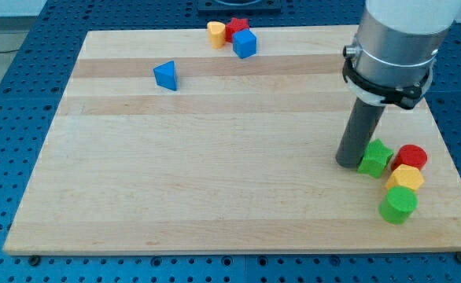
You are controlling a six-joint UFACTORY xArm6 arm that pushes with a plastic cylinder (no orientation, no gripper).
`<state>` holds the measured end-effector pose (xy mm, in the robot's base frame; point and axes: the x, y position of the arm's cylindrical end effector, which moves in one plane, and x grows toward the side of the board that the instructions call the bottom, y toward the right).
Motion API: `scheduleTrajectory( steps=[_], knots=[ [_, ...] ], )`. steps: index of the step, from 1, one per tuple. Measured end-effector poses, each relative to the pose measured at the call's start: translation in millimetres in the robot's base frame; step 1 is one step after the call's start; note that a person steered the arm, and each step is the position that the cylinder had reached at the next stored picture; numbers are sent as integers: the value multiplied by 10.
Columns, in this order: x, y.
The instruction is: Move the blue triangle towards the bottom of the board
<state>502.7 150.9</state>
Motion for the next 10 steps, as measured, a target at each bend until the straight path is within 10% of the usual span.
scheduleTrajectory(
  steps=[3,8,10],
  knots=[
    [-1,143],
    [-1129,-3727],
    [-2035,-3433]
  ],
)
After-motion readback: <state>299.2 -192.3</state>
